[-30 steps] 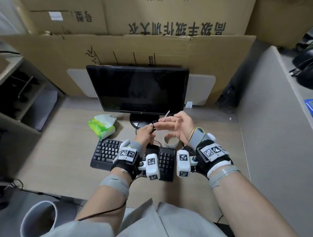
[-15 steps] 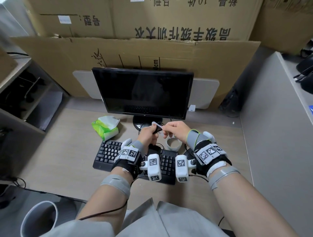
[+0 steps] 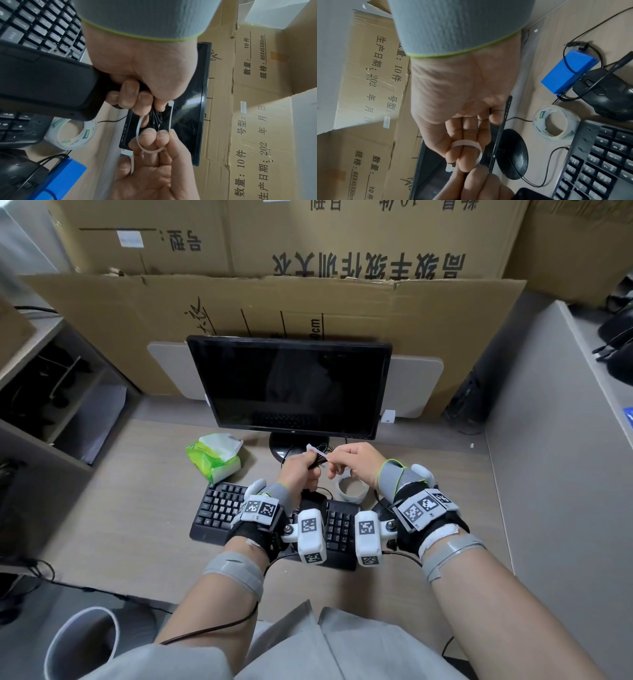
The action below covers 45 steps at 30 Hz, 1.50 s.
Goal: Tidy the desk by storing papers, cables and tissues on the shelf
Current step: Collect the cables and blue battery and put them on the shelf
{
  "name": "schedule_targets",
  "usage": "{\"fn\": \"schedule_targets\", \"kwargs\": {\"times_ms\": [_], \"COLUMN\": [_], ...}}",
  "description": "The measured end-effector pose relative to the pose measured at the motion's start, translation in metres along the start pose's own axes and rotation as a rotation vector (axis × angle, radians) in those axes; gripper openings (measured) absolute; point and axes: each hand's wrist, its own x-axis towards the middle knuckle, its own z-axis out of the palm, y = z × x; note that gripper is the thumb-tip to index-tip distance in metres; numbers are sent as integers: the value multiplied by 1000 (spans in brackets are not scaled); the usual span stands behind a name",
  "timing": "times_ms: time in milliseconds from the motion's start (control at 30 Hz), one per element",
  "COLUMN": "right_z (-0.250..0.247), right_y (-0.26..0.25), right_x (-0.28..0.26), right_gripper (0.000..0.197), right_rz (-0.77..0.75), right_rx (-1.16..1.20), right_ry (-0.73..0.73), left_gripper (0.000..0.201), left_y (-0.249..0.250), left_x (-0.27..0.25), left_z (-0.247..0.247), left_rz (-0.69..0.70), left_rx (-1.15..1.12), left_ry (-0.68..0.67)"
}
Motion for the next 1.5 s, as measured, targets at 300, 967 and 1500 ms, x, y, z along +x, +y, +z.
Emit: {"fn": "schedule_targets", "kwargs": {"times_ms": [300, 967, 1500], "right_z": [-1, -6, 5], "right_y": [4, 14, -34], "right_x": [1, 15, 9], "right_gripper": [26, 26, 13], "right_rz": [-17, 35, -254], "right_rx": [21, -105, -137], "right_ry": [-6, 213, 129], "left_gripper": [30, 36, 30], "left_y": [-2, -5, -13], "left_x": [3, 6, 5], "left_z": [1, 10, 5], "left_rz": [-4, 99, -79], "left_rx": [10, 321, -11], "left_ry": [-19, -95, -12]}}
